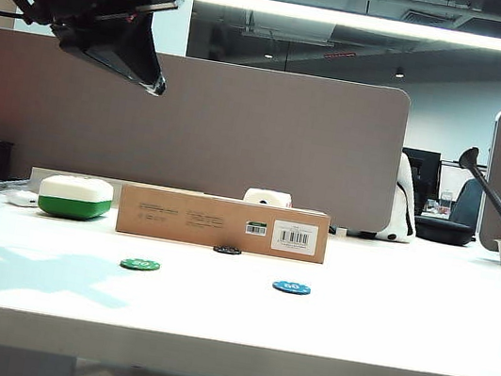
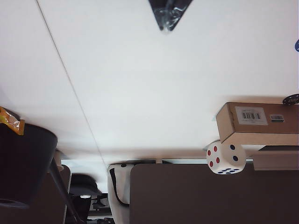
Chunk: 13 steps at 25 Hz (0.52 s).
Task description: Push the chip with the highest value in the row forward next to the rectangular box.
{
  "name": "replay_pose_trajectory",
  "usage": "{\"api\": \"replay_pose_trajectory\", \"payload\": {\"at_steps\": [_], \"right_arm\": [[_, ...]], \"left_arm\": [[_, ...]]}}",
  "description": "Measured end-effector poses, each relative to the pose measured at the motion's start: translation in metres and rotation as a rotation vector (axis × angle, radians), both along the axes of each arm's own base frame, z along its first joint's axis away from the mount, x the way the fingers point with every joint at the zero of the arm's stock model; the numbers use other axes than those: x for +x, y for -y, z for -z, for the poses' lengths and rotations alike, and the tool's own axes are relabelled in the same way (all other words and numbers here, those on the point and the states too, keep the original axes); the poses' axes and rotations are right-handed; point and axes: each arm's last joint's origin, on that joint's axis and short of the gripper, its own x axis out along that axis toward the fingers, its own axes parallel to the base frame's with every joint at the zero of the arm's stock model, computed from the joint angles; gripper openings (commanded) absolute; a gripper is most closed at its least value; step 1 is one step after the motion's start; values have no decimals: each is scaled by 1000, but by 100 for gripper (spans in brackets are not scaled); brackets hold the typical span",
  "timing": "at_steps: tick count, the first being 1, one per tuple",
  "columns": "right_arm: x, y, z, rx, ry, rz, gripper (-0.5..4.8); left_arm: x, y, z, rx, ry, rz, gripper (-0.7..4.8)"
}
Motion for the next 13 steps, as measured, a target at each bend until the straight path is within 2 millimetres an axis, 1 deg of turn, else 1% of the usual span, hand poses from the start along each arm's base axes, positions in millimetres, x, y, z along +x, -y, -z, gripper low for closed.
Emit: {"api": "replay_pose_trajectory", "payload": {"at_steps": [5,8,10,13], "right_arm": [[0,0,0,0,0,0,-5],[0,0,0,0,0,0,-5],[0,0,0,0,0,0,-5],[0,0,0,0,0,0,-5]], "left_arm": [[0,0,0,8,5,-2,-5],[-2,-3,-2,61,27,-38,-5],[-8,-8,-5,98,32,-68,-5],[-22,-20,-14,143,23,-103,-5]]}}
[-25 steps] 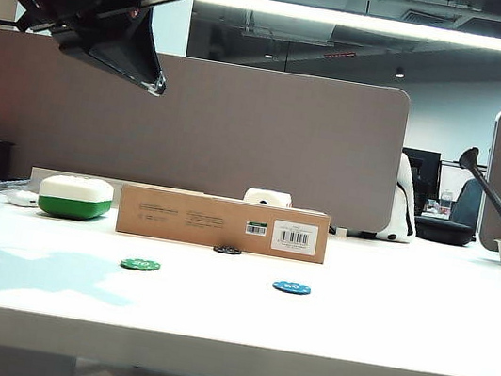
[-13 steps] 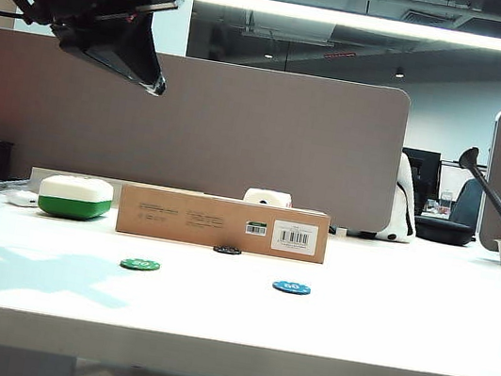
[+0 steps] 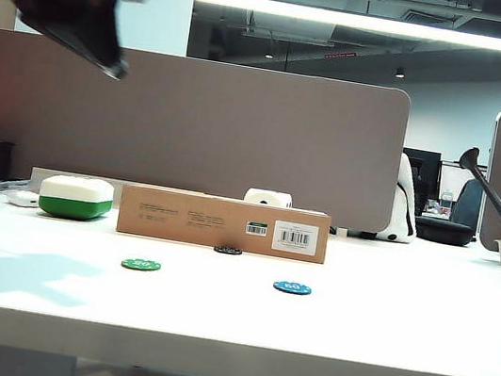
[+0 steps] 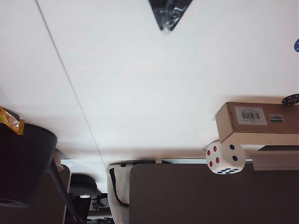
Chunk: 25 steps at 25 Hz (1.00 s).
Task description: Push the chip with the highest value in the row forward next to the rectangular box.
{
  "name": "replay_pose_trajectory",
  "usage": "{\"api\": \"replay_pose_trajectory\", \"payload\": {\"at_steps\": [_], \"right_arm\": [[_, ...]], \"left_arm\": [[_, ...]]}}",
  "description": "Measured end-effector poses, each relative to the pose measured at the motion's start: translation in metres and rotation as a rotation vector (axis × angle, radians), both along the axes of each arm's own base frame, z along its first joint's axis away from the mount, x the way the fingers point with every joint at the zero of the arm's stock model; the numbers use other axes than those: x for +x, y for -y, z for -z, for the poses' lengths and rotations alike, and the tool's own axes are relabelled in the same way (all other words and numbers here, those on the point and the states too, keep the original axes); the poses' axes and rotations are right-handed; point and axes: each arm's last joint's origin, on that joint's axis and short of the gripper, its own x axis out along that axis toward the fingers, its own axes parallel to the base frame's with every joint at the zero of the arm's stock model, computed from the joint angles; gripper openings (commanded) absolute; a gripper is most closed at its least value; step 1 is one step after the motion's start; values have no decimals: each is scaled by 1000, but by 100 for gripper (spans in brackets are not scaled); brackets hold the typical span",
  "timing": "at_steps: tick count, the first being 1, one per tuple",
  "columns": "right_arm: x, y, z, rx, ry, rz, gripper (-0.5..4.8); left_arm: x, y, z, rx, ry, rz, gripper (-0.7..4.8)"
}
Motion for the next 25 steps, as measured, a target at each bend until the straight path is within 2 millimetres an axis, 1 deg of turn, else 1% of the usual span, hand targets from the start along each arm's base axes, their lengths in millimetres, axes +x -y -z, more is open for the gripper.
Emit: {"api": "replay_pose_trajectory", "payload": {"at_steps": [1,2,5,6,7,10,12,14,15,16,20,25], "right_arm": [[0,0,0,0,0,0,-5],[0,0,0,0,0,0,-5],[0,0,0,0,1,0,-5],[0,0,0,0,0,0,-5],[0,0,0,0,0,-1,-5],[0,0,0,0,0,1,-5],[0,0,0,0,0,1,-5],[0,0,0,0,0,0,-5],[0,0,0,0,0,0,-5],[0,0,0,0,0,-1,-5],[0,0,0,0,0,-2,-5],[0,0,0,0,0,-2,-5]], "left_arm": [[-8,-8,-6,9,3,-13,-5],[-16,-20,-14,7,22,-39,-5],[-33,-45,-32,-43,88,-111,-5],[-49,-63,-46,-103,157,-156,-5],[-61,-74,-53,-145,216,-176,-5],[-83,-90,-53,-173,321,-234,-5],[-93,-95,-46,-183,372,-258,-5],[-104,-98,-33,-190,411,-272,-5],[-113,-101,-17,-194,435,-283,-5],[-117,-102,-5,-197,446,-287,-5],[-123,-103,35,-266,464,-283,-5],[-115,-102,76,-371,457,-300,-5]]}}
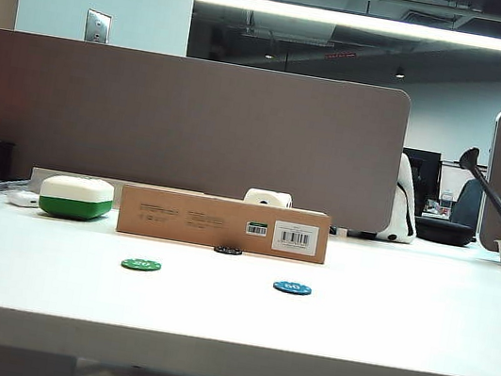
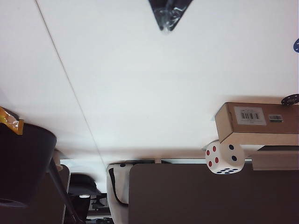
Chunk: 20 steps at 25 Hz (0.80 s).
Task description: Push the chip with the highest value in the row forward next to the rectangular box.
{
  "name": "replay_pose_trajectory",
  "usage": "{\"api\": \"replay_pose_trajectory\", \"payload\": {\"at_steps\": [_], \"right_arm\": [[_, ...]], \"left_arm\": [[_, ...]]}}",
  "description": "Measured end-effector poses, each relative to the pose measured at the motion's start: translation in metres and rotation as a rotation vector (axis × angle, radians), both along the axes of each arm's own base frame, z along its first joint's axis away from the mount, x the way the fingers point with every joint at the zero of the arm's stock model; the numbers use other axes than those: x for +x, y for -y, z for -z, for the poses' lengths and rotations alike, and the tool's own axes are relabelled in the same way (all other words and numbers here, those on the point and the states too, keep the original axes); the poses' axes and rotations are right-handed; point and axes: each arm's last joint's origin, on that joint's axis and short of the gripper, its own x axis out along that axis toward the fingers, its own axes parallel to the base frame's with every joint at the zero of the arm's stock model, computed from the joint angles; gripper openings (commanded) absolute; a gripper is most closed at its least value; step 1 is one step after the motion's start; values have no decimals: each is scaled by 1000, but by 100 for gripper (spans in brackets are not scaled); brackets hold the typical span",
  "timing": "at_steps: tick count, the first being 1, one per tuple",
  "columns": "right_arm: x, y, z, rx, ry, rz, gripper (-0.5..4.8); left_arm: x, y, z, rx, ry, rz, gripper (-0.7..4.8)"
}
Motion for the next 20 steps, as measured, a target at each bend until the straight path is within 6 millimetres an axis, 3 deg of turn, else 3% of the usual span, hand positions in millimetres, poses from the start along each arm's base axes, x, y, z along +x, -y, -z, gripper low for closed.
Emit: {"api": "replay_pose_trajectory", "payload": {"at_steps": [3,20], "right_arm": [[0,0,0,0,0,0,-5],[0,0,0,0,0,0,-5]], "left_arm": [[8,-3,28,-93,65,-25,-5],[7,-10,35,-63,-2,-103,-5]]}}
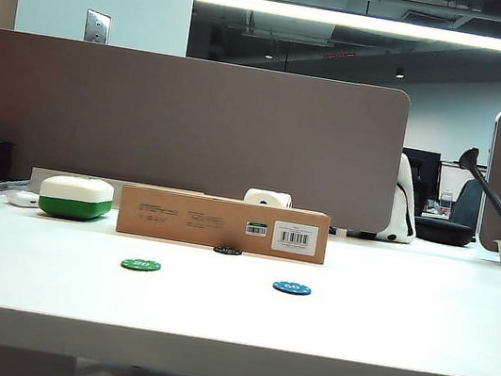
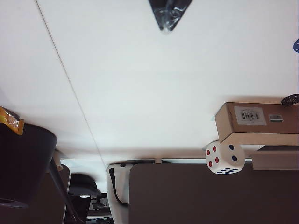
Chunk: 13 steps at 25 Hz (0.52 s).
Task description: Push the chip with the highest value in the row forward next to the rectangular box.
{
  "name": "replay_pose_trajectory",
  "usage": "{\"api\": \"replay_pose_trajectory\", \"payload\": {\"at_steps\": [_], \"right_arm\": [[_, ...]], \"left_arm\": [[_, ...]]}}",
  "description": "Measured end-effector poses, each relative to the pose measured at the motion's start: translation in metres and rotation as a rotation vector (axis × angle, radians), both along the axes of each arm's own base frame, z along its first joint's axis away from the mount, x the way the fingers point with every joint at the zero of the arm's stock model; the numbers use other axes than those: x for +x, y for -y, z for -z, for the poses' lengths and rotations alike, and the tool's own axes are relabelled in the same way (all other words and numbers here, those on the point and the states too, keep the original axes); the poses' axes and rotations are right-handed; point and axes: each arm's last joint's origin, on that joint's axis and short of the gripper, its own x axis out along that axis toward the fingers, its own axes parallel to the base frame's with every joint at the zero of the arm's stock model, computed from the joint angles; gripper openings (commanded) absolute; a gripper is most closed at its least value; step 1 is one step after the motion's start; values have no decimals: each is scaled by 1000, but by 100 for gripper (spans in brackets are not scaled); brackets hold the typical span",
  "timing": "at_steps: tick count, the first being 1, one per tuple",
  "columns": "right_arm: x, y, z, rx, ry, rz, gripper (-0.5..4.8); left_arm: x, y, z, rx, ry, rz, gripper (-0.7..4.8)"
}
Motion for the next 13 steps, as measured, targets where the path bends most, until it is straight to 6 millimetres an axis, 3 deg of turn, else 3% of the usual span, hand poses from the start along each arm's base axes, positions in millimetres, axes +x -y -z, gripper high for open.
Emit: {"api": "replay_pose_trajectory", "payload": {"at_steps": [13], "right_arm": [[0,0,0,0,0,0,-5]], "left_arm": [[0,0,3,65,-30,-3,-5]]}}
